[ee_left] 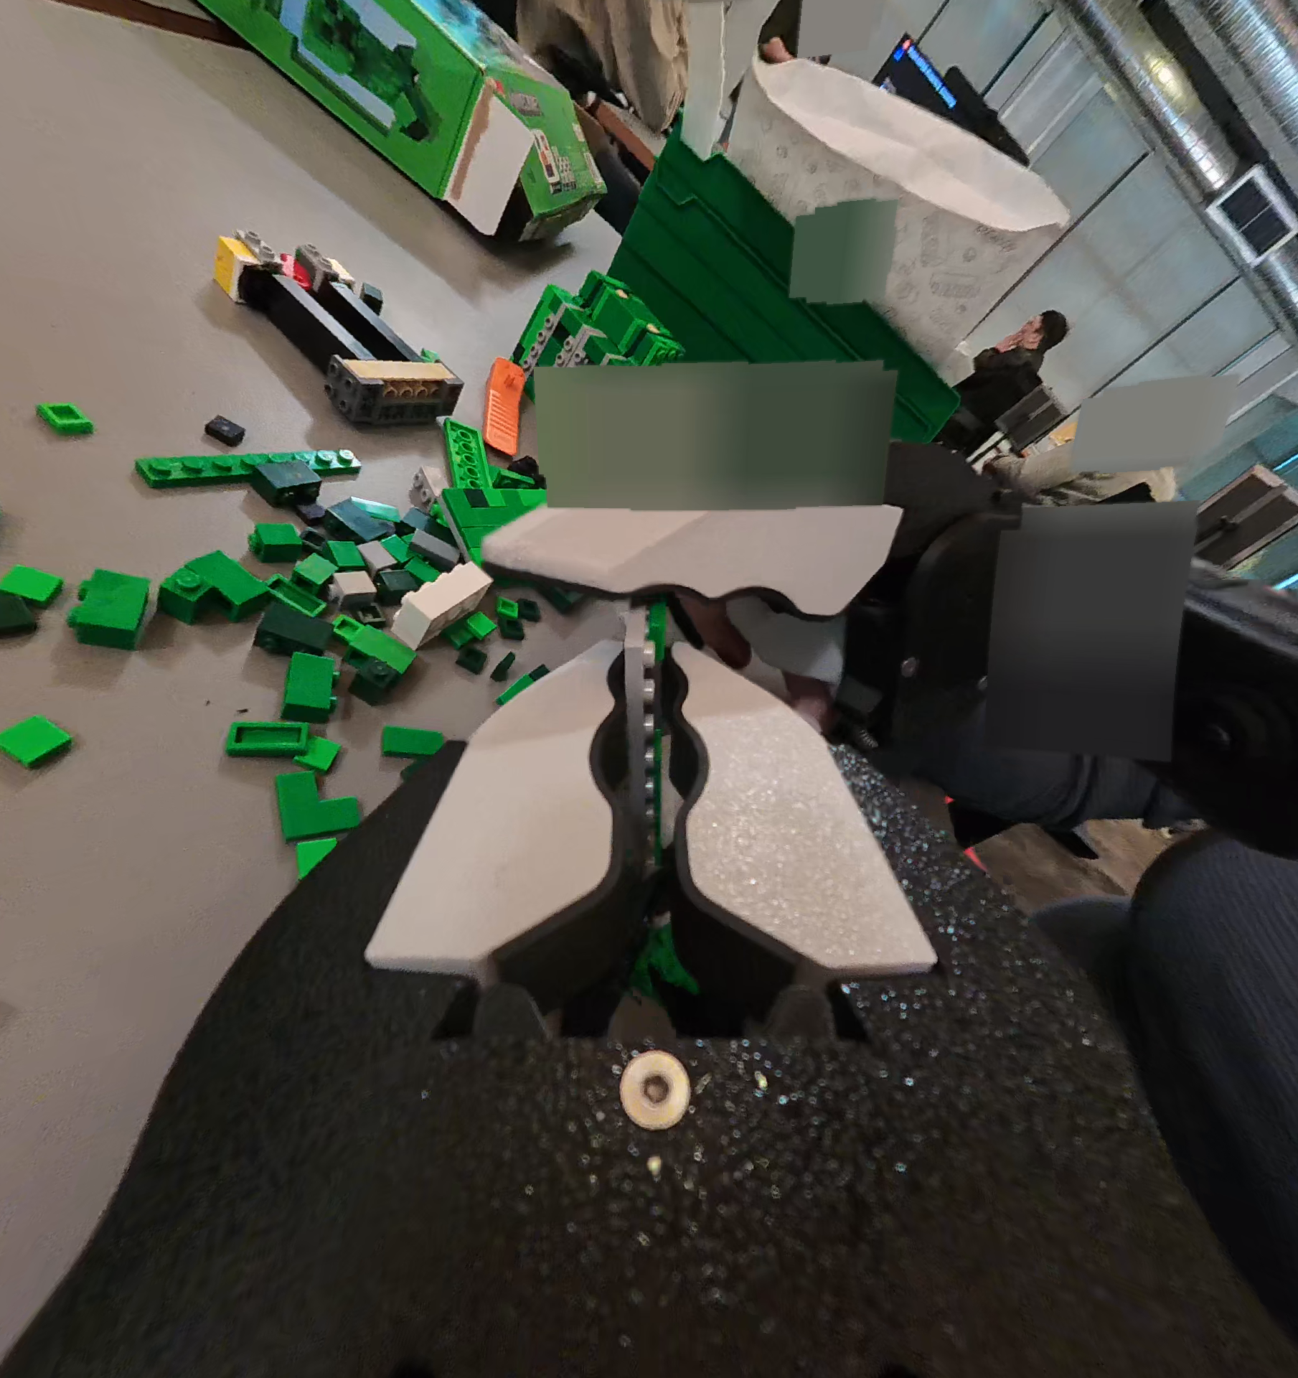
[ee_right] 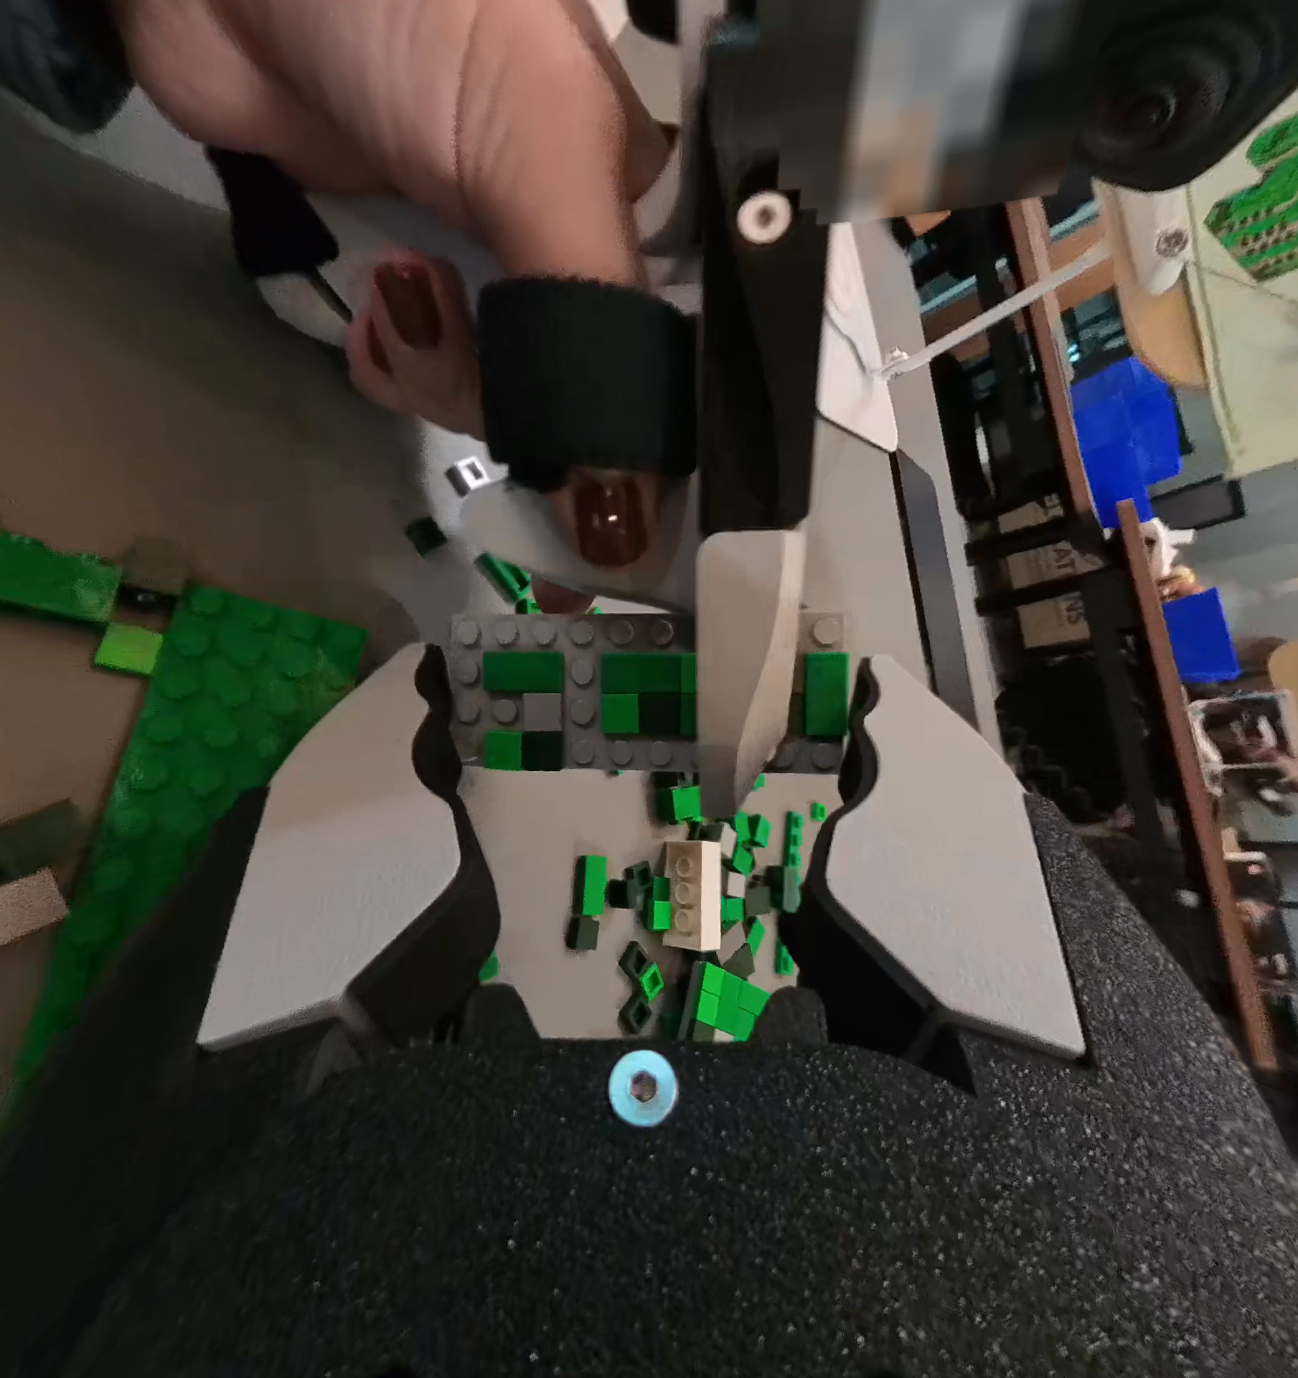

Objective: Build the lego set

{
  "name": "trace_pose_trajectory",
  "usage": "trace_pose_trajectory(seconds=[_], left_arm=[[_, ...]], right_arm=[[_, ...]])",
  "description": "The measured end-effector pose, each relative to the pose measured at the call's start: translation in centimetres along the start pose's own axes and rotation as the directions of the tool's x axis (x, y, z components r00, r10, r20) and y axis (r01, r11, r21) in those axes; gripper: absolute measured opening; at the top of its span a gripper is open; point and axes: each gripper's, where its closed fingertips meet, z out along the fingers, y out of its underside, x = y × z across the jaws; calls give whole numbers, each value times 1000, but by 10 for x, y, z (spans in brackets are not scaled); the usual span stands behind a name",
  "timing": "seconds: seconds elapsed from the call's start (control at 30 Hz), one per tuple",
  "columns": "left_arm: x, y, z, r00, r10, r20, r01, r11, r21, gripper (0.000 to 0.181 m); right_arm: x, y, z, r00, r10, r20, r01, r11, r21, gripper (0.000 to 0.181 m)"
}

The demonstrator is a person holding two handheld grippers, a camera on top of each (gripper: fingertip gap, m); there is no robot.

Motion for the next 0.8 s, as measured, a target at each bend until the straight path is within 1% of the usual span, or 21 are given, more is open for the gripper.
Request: trace_pose_trajectory(seconds=[0.03, 0.1, 0.2, 0.27, 0.37, 0.43, 0.5, 0.53, 0.57, 0.6, 0.7, 0.8], left_arm=[[1, 0, 0, 1000, 9, 3, -9, 1000, -6, 7], [3, 1, 1, 999, 32, 6, -32, 999, -23, 6], [6, 2, 4, 997, 72, 24, -71, 997, -42, 6], [5, 1, 3, 994, 89, 59, -87, 995, -46, 6], [4, -3, 3, 997, 40, 65, -39, 999, -8, 6], [2, -4, 2, 999, -6, 45, 5, 1000, 19, 7], [1, -7, 1, 999, -15, 49, 13, 999, 38, 7], [0, -9, 1, 998, -50, 43, 48, 997, 60, 8], [0, -11, 1, 997, -77, 26, 74, 994, 81, 8], [0, -11, 0, 996, -85, 20, 84, 993, 78, 9], [-2, -10, 0, 997, -34, 72, 31, 999, 39, 8], [-1, -10, -1, 997, -76, 26, 74, 996, 53, 9]], right_arm=[[1, 0, 1, 1000, 24, 5, -24, 1000, -5, 104], [0, 1, 1, 999, 47, 19, -46, 999, -18, 105], [-1, 1, 2, 999, 32, 20, -30, 998, -58, 102], [2, 2, 2, 1000, 16, -2, -16, 996, -91, 102], [7, 7, 4, 997, -39, -63, 29, 989, -146, 102], [11, 8, 6, 992, -79, -103, 59, 981, -184, 102], [18, 10, 8, 978, -134, -157, 96, 968, -231, 102], [23, 12, 8, 965, -182, -186, 130, 956, -265, 102], [24, 12, 9, 962, -197, -190, 141, 952, -273, 102], [23, 12, 9, 966, -184, -182, 132, 955, -265, 102], [23, 12, 9, 967, -182, -178, 132, 957, -260, 102], [22, 11, 10, 967, -192, -169, 146, 956, -253, 102]])
